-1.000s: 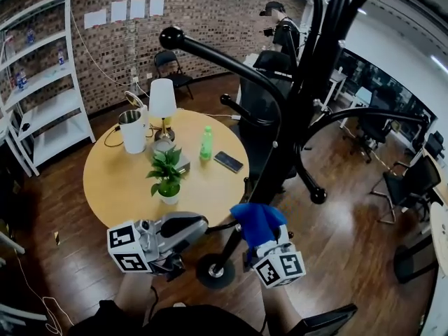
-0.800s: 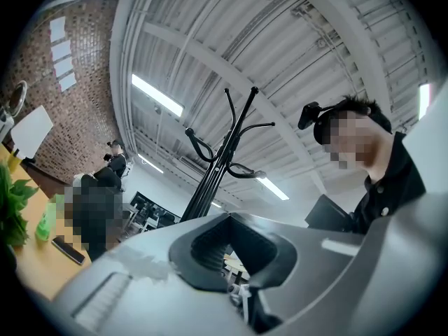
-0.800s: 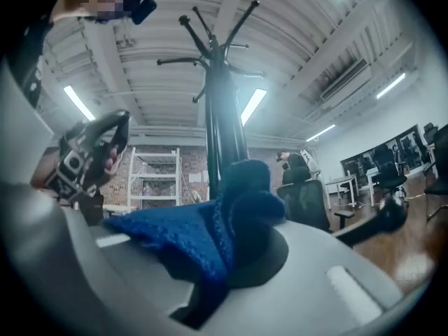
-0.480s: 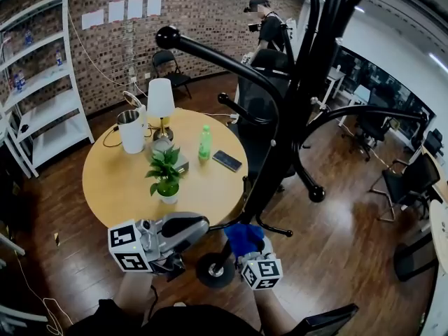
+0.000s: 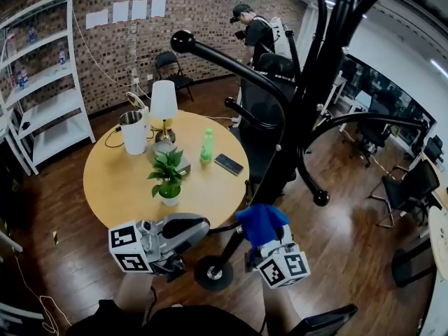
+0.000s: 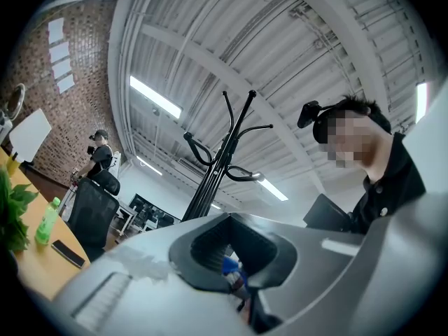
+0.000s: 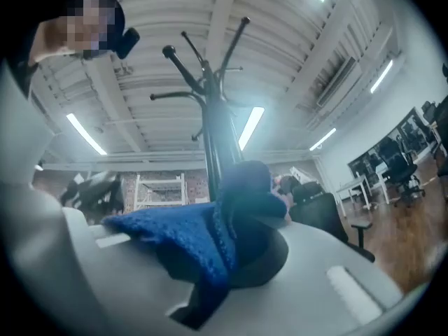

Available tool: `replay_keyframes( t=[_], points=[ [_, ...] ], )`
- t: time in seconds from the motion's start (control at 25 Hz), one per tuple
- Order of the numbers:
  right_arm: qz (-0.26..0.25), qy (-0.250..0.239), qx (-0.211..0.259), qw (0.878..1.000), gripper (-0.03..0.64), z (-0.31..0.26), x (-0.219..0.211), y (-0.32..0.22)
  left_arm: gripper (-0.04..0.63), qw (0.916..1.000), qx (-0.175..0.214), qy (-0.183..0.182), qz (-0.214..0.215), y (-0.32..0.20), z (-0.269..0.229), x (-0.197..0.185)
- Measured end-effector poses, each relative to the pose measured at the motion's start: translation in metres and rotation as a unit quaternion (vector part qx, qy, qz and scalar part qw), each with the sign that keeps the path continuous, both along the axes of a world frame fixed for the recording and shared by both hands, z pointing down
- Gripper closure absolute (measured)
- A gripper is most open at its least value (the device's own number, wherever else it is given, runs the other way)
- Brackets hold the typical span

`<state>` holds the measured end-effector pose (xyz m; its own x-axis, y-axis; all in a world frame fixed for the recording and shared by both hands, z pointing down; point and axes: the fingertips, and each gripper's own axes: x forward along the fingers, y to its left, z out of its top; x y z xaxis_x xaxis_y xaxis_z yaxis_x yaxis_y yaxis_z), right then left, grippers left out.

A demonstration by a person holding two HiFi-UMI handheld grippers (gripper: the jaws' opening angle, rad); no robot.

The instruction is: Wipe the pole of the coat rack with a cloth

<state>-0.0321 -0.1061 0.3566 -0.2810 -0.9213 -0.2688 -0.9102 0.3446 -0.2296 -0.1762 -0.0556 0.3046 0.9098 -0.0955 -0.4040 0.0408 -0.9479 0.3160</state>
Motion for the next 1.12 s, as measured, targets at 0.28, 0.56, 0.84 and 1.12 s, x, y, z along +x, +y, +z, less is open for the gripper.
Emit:
replay_keyframes(
  t=[0.28, 0.56, 0.84, 1.12],
  points=[
    [-0.003, 0.022, 0.137, 0.990, 0.592, -0.150, -0.001, 0.005, 0.595, 1.0000, 0.003, 0.009, -0.004, -0.001, -0.004, -0.005],
    [-0.005, 0.047, 0.166, 0.985, 0.594, -0.184, -0.002, 0.008, 0.595, 0.9999, 0.002, 0.013, -0.003, -0.003, -0.002, -0.005],
    [-0.008, 0.059, 0.085, 0.995, 0.594, -0.074, -0.002, 0.004, 0.595, 1.0000, -0.005, 0.002, -0.004, -0.003, 0.001, 0.004],
    [-0.016, 0.061, -0.027, 0.998, 0.594, 0.059, -0.004, 0.000, 0.595, 0.9998, -0.015, -0.014, -0.008, 0.002, 0.007, 0.013]
  ],
)
